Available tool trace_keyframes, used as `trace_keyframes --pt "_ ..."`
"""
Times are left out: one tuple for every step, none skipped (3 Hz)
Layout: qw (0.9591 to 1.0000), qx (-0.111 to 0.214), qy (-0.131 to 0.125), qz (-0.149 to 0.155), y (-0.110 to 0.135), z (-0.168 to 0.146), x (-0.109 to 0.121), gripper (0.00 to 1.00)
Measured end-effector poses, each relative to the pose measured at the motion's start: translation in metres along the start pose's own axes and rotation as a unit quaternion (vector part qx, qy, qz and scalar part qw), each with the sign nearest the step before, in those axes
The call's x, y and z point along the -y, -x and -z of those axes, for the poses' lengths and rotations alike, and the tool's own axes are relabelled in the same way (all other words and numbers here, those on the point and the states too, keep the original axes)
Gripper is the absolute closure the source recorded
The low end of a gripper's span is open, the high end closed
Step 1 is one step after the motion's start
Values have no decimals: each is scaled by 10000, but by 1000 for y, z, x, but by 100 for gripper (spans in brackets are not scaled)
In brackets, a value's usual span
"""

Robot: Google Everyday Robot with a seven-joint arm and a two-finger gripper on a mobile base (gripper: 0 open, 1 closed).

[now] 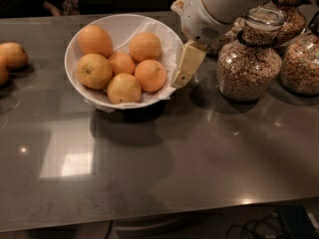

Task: Pick orange from white bowl

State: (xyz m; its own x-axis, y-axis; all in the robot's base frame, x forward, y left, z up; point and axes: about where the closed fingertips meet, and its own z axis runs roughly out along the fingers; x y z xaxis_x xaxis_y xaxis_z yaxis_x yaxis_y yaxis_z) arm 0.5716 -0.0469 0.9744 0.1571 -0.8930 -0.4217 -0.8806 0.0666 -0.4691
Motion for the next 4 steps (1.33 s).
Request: trace_keyframes --pt "10000 2 -1 1 0 0 0 0" --pt "9999 116 -68 75 5 -7 7 0" --pt "9988 441 -205 33 15 -37 27 0" --pt "9988 442 -204 32 15 -37 27 0"
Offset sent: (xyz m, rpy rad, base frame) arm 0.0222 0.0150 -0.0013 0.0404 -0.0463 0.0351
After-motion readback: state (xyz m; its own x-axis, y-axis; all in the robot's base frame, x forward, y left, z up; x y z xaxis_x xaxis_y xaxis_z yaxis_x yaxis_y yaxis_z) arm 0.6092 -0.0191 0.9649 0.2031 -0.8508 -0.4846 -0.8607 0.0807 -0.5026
